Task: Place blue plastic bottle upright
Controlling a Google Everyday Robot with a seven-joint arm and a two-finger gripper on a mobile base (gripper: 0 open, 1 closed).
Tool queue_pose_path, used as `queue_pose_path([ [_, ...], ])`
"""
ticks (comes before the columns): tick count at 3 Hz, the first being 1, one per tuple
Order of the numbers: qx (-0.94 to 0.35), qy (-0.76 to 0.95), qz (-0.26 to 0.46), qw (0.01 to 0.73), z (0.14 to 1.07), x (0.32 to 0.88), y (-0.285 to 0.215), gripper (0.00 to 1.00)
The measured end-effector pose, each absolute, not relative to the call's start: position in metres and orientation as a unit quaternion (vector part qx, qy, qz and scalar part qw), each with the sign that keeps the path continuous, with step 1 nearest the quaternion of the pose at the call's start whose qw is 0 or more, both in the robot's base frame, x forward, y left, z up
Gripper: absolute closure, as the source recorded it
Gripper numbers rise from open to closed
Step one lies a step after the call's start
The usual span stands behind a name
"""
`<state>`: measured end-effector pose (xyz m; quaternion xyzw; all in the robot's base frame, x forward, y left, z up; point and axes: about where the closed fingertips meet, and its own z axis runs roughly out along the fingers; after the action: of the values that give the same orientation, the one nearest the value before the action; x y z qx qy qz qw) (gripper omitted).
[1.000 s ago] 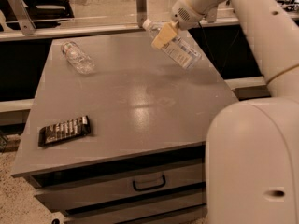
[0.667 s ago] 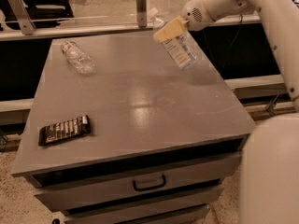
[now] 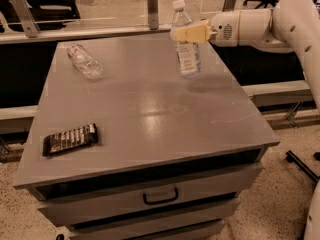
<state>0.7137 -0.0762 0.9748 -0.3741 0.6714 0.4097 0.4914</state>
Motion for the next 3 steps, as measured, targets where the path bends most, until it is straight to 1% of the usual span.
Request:
queue_pose_path([
  [1, -0.352, 0.615, 0.447, 0.546, 0.976, 0.706, -0.085, 1.0],
  [2, -0.371, 0.587, 0.445, 0.566, 0.988, 0.7, -0.075, 1.0],
  [3, -0.371, 0.589, 0.443, 0.565, 0.987, 0.701, -0.076, 1.0],
])
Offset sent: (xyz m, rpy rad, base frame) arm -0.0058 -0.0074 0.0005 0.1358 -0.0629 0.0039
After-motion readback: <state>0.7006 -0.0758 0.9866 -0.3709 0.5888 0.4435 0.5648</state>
